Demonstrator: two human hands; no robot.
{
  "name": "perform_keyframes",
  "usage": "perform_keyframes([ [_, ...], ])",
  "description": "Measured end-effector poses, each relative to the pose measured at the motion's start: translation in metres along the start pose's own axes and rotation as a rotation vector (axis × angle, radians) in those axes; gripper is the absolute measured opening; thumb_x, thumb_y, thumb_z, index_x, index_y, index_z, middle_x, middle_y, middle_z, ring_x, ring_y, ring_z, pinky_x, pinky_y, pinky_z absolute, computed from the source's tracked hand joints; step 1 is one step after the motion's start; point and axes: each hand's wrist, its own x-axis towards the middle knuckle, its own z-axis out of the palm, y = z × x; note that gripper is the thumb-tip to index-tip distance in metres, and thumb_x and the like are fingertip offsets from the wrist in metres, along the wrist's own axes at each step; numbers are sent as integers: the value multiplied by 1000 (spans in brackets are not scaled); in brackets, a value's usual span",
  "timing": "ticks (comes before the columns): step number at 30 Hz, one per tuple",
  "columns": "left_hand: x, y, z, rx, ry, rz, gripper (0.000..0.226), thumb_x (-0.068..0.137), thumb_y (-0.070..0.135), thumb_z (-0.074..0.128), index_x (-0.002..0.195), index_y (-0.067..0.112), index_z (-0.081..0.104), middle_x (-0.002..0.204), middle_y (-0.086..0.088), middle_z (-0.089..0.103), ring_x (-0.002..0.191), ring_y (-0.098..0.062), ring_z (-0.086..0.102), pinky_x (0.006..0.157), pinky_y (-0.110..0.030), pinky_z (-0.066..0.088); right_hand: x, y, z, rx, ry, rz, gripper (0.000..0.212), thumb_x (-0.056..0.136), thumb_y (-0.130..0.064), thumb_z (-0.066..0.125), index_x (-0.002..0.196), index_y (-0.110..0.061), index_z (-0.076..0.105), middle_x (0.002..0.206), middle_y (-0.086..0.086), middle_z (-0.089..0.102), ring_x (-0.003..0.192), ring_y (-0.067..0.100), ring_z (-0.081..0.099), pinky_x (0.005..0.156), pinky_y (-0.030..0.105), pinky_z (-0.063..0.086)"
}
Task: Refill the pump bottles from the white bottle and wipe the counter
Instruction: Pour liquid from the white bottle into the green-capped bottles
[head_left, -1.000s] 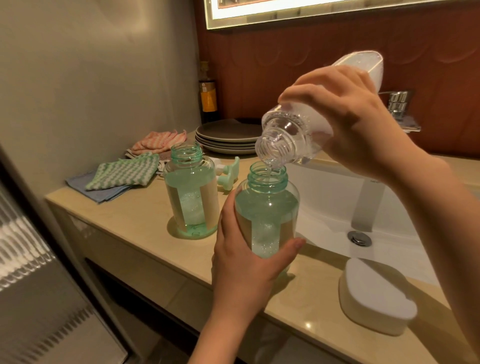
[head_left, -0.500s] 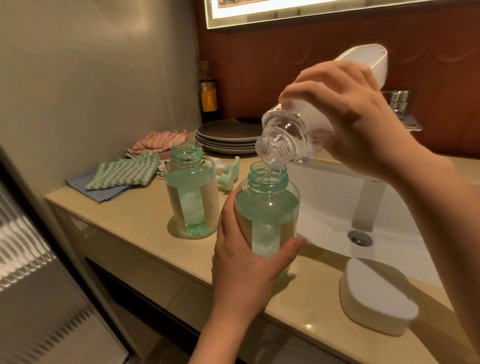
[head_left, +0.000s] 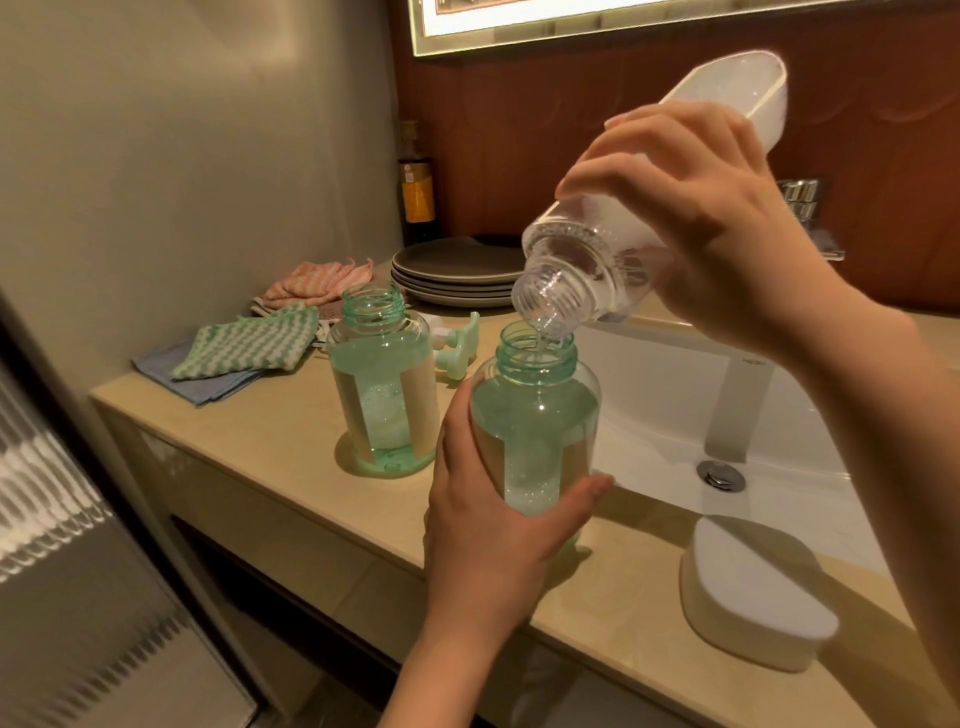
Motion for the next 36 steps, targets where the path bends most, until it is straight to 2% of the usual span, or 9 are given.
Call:
perform_keyframes([
  [7,0,0,0,3,3,2,98,47,72,67,131,57,18,138,22,41,123,4,38,95,-19,32,3,-3,-3,-14,29,-14,56,75,15,51,119,-20,45,122,18,54,121,38,43,101,38,22],
  [12,-1,-1,0,7,-4,9,99,49,72,67,133,54,19,138,23,41,123,4,39,96,-19,33,6,-5,-3,-28,50,-11,46,81,5,42,118,-20,45,122,19,53,122,36,41,103,30,15],
  [15,-1,-1,0,8,-8,4,100,48,72,67,134,54,18,138,23,40,124,3,39,99,-24,35,6,-5,-4,-35,65,-11,41,84,-1,36,119,-21,45,122,18,54,122,34,38,106,35,18],
  [19,-1,-1,0,8,-8,-1,100,48,73,68,134,55,18,138,23,41,124,3,39,100,-25,36,6,-5,-4,-48,84,-30,40,85,-1,39,119,-21,45,121,18,54,121,32,35,106,39,19],
  [23,-1,0,0,6,-6,-1,98,48,74,66,131,61,16,137,25,40,121,7,37,94,-12,30,7,-6,-7,-55,88,-55,39,85,-4,41,120,-20,48,121,18,54,122,31,33,107,40,18],
  [28,0,0,0,7,-6,0,100,47,73,67,133,56,18,137,23,41,123,3,39,98,-22,34,9,-6,-11,-100,91,-114,37,86,-8,46,121,-20,47,122,18,55,123,30,32,108,39,15],
  [36,-1,0,0,10,-7,-2,100,48,73,67,133,55,19,136,23,43,123,1,41,100,-24,36,10,-10,-11,-143,130,-147,40,86,-5,58,120,-22,48,123,16,56,121,30,31,108,40,16],
])
